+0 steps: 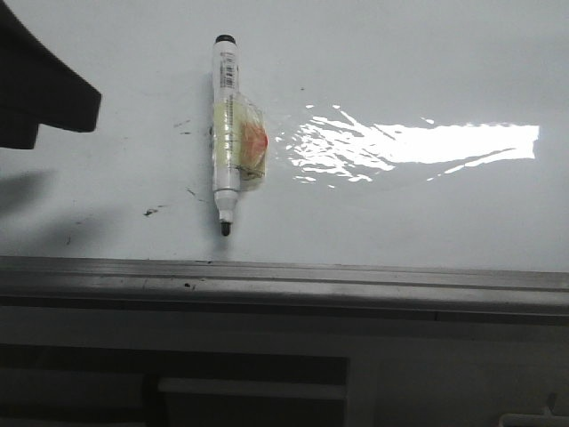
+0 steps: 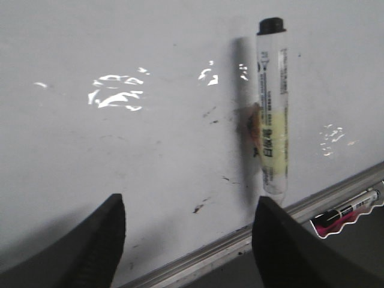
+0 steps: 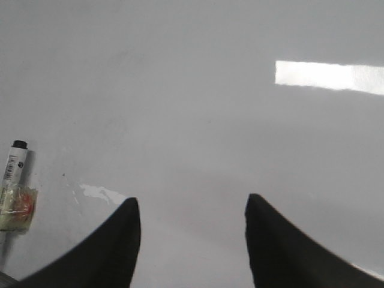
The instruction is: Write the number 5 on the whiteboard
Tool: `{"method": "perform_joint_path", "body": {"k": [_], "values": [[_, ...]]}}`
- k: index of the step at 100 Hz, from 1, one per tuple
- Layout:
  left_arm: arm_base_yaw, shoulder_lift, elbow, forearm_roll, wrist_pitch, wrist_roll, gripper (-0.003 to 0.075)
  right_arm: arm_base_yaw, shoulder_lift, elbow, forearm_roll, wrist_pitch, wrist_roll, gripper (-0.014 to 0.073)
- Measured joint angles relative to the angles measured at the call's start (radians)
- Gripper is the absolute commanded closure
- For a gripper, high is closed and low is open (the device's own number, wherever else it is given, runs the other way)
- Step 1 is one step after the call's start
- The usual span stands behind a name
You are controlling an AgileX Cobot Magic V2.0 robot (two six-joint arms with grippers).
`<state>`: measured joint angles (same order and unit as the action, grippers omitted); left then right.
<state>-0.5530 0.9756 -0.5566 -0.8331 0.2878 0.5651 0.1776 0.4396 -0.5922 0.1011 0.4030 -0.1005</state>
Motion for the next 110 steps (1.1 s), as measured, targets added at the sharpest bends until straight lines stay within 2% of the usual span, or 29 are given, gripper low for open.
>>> {"method": "perform_joint_path", "body": {"k": [28, 53, 68, 93, 110], "values": [[-0.139, 0.073, -0.001, -0.072, -0.151, 0.002, 0.0298, 0.0, 0.005, 0.0, -0.002, -0.022, 0.0, 0.0239], [-0.17, 0.17, -0.014, -0.146, -0.23, 0.004, 0.03, 0.0, 0.005, 0.0, -0.002, -0.013, 0.0, 0.0239], [-0.17, 0.208, -0.045, -0.166, -0.217, 0.004, 0.03, 0.0, 0.005, 0.0, -0.002, -0.006, 0.0, 0.0239], [-0.172, 0.222, -0.095, -0.17, -0.111, 0.004, 0.03, 0.0, 0.005, 0.0, -0.002, -0.006, 0.0, 0.0239], [-0.21, 0.222, -0.095, -0.175, -0.107, 0.004, 0.03, 0.0, 0.005, 0.0, -0.002, -0.004, 0.0, 0.0239]]}}
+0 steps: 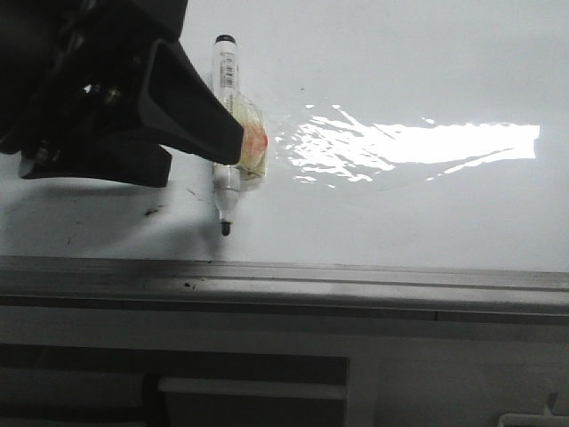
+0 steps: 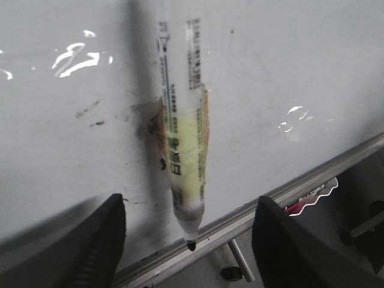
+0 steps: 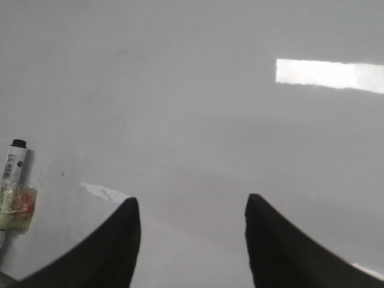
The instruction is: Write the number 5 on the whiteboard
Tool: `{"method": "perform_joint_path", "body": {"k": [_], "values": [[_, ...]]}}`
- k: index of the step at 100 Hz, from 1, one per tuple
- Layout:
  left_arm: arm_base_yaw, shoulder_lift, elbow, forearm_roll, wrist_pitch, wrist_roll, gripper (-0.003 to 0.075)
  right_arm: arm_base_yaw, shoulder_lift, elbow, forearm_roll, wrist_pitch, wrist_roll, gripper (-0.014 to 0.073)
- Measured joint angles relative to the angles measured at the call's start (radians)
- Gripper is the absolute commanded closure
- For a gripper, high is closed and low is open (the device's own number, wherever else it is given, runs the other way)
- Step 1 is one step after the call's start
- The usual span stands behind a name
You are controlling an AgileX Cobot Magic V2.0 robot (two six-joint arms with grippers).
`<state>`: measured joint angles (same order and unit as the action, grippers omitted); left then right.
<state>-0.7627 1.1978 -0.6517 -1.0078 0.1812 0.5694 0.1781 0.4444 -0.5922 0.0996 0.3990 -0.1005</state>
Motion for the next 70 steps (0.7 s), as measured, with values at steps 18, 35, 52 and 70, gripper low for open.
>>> {"method": "perform_joint_path", "body": {"k": [18, 35, 52, 70], "values": [[-0.017, 0.019, -0.001, -0.005, -0.092, 0.0, 0.03, 0.0, 0.0, 0.0, 0.0, 0.002, 0.0, 0.0239], [-0.024, 0.084, -0.005, -0.024, -0.093, 0.0, 0.03, 0.0, 0.0, 0.0, 0.0, 0.006, -0.002, 0.0239], [-0.029, 0.111, -0.013, -0.048, -0.084, 0.0, 0.0371, 0.0, 0.0, 0.0, 0.0, 0.008, -0.002, 0.0239], [-0.029, 0.121, -0.013, -0.049, -0.084, 0.0, 0.0701, 0.0, 0.0, 0.0, 0.004, 0.046, -0.002, 0.0239]]}}
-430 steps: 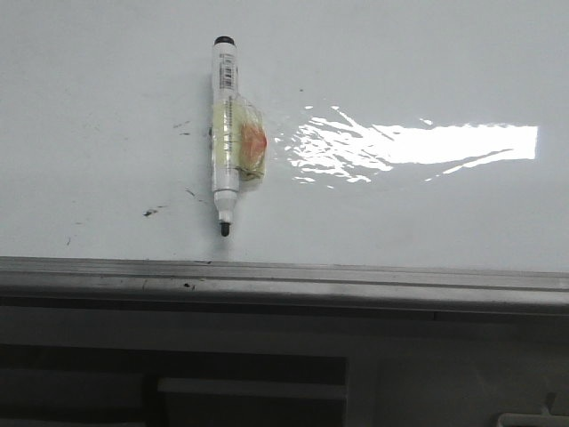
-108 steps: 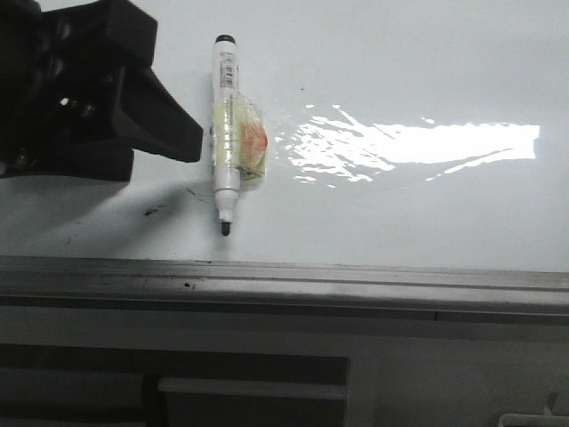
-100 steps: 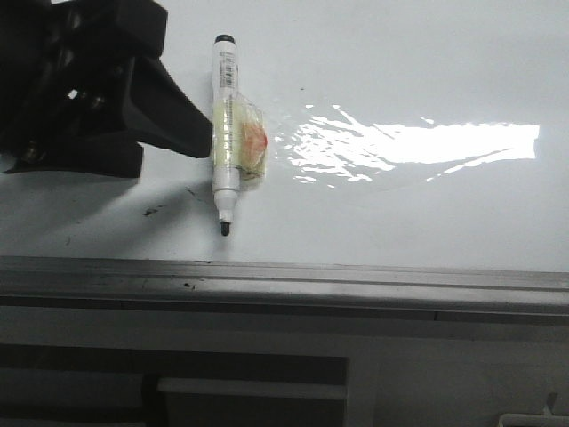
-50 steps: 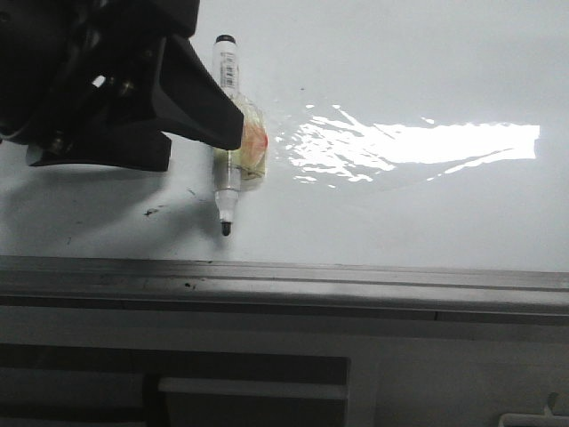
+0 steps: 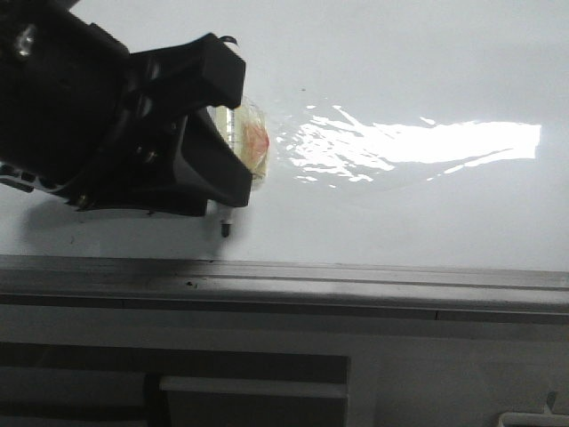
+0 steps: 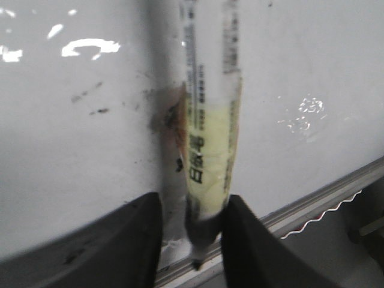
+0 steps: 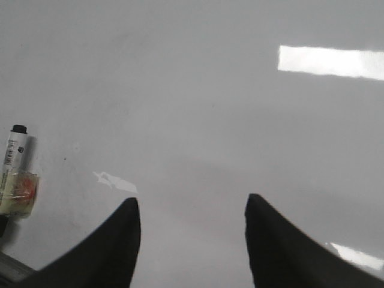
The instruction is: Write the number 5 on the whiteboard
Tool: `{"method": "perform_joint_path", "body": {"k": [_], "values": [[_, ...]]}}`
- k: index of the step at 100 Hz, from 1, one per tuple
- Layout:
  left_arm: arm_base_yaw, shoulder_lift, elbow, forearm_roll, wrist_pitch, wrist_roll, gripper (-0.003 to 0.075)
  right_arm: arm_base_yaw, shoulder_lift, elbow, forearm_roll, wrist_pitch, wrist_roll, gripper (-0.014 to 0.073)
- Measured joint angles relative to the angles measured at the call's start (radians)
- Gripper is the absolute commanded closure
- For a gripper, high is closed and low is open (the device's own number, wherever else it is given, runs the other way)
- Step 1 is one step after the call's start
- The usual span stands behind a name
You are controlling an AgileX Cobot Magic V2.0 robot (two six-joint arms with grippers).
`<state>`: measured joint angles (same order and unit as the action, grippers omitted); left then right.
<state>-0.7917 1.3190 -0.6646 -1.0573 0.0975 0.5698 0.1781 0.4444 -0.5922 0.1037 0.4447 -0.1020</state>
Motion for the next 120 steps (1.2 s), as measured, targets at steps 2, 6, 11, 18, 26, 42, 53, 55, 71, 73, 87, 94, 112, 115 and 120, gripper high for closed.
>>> {"method": "perform_joint_path", "body": {"k": [2, 6, 11, 18, 26, 42, 53, 55, 71, 73, 87, 94, 112, 115, 120], "values": [[0.0, 0.002, 0.0, 0.0, 0.0, 0.0, 0.0737, 0.0, 0.0, 0.0, 0.003, 0.006, 0.0, 0.0239], [0.0, 0.002, 0.0, 0.0, 0.009, 0.002, 0.074, 0.0, 0.0, 0.0, 0.011, 0.016, 0.0, 0.0239], [0.0, 0.0, 0.0, 0.002, 0.017, 0.002, 0.0741, 0.0, 0.0, 0.0, 0.033, 0.024, 0.0, 0.0239], [0.0, -0.015, 0.002, 0.031, 0.036, 0.002, 0.0741, 0.002, 0.0, 0.0, 0.07, 0.031, -0.003, 0.0239], [0.002, -0.049, 0.003, 0.107, 0.075, 0.021, 0.0741, 0.021, 0.0, 0.0, 0.128, 0.045, -0.051, 0.0239], [0.002, -0.158, 0.003, 0.286, 0.21, 0.169, 0.0741, 0.111, 0.013, 0.0, 0.305, 0.109, -0.302, 0.0239], [0.002, -0.218, 0.003, 0.343, 0.297, 0.325, 0.074, 0.194, 0.051, 0.0, 0.416, 0.134, -0.457, 0.0239], [0.002, -0.227, 0.003, 0.352, 0.309, 0.359, 0.0741, 0.213, 0.061, 0.0, 0.434, 0.134, -0.481, 0.0239], [-0.029, -0.265, 0.006, 0.369, 0.341, 0.584, 0.0741, 0.368, 0.152, 0.0, 0.527, 0.095, -0.617, 0.0239], [-0.038, -0.267, 0.006, 0.369, 0.341, 0.606, 0.0741, 0.389, 0.166, 0.0, 0.53, 0.084, -0.626, 0.0239], [-0.098, -0.269, 0.006, 0.37, 0.315, 0.675, 0.0741, 0.529, 0.262, -0.019, 0.541, 0.011, -0.66, 0.0238], [-0.117, -0.269, 0.006, 0.37, 0.283, 0.683, 0.0741, 0.591, 0.31, -0.034, 0.545, -0.028, -0.664, 0.0238], [-0.141, -0.269, 0.006, 0.37, 0.255, 0.69, 0.0741, 0.688, 0.422, -0.069, 0.555, -0.134, -0.67, 0.0239], [-0.143, -0.269, 0.006, 0.37, 0.255, 0.69, 0.0741, 0.694, 0.437, -0.07, 0.554, -0.151, -0.67, 0.0239], [-0.147, -0.269, 0.006, 0.37, 0.255, 0.69, 0.0741, 0.698, 0.463, -0.071, 0.559, -0.174, -0.67, 0.0239]]}}
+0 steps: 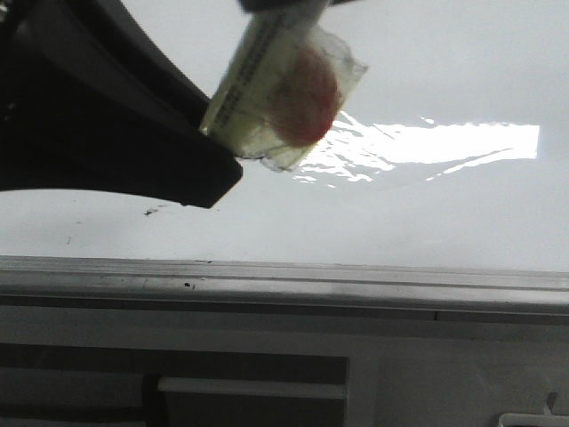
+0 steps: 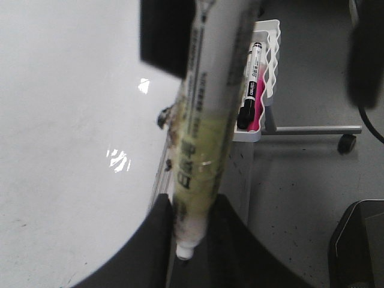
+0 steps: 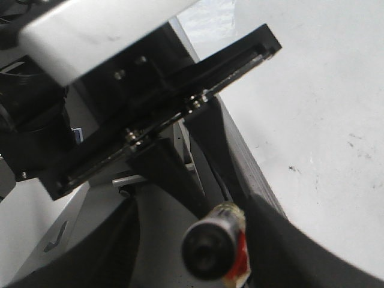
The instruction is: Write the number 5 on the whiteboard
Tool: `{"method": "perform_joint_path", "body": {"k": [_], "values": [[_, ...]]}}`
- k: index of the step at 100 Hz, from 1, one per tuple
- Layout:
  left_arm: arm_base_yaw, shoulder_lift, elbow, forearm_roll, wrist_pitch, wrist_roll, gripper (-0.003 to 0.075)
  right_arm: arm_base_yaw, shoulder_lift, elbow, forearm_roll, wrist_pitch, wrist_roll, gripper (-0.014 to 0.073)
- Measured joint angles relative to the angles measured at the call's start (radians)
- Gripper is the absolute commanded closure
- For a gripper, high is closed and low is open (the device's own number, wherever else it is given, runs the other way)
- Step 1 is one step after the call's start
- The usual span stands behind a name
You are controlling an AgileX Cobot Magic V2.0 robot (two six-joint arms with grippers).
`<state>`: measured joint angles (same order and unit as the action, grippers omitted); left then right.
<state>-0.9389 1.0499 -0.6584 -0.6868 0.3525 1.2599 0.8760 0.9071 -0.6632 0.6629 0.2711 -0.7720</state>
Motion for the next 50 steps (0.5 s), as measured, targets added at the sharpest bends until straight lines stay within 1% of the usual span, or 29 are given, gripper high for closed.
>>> {"method": "perform_joint_path", "body": {"k": [18, 25, 29, 34, 37, 39, 40, 41, 44, 47, 50], "values": [[-0.002, 0.0, 0.002, 0.0, 0.0, 0.0, 0.0741, 0.0, 0.075, -0.002, 0.0, -0.033, 0.0, 0.024], [-0.002, 0.0, 0.002, 0.0, 0.0, 0.0, 0.0741, 0.0, 0.093, -0.002, 0.0, -0.031, 0.0, 0.0264], [-0.002, 0.0, 0.002, 0.0, 0.002, 0.0, 0.0741, 0.0, 0.097, -0.002, 0.0, -0.026, 0.0, 0.0303], [-0.002, 0.0, 0.004, 0.0, 0.006, 0.002, 0.0741, 0.0, 0.1, -0.002, 0.0, -0.024, 0.0, 0.0378], [-0.002, 0.0, 0.004, 0.0, 0.009, 0.002, 0.0741, 0.0, 0.1, -0.002, 0.0, -0.024, 0.0, 0.0448], [-0.004, 0.0, 0.004, 0.0, 0.012, 0.002, 0.0741, 0.0, 0.1, -0.002, 0.0, -0.024, 0.0, 0.0479], [-0.004, 0.0, 0.004, 0.0, 0.016, 0.002, 0.0741, 0.0, 0.1, -0.002, -0.003, -0.024, -0.002, 0.0527], [-0.004, 0.0, 0.004, -0.002, 0.016, 0.002, 0.0741, 0.0, 0.1, -0.002, -0.003, -0.024, -0.002, 0.0527], [-0.004, 0.0, 0.004, -0.004, 0.023, -0.003, 0.0741, 0.0, 0.1, -0.002, -0.011, -0.029, -0.009, 0.0609], [-0.004, 0.0, 0.006, -0.008, 0.026, -0.007, 0.074, -0.002, 0.1, -0.002, -0.023, -0.029, -0.012, 0.0668], [-0.004, 0.0, 0.006, -0.01, 0.028, -0.01, 0.074, -0.002, 0.1, -0.002, -0.03, -0.029, -0.018, 0.0658]]}}
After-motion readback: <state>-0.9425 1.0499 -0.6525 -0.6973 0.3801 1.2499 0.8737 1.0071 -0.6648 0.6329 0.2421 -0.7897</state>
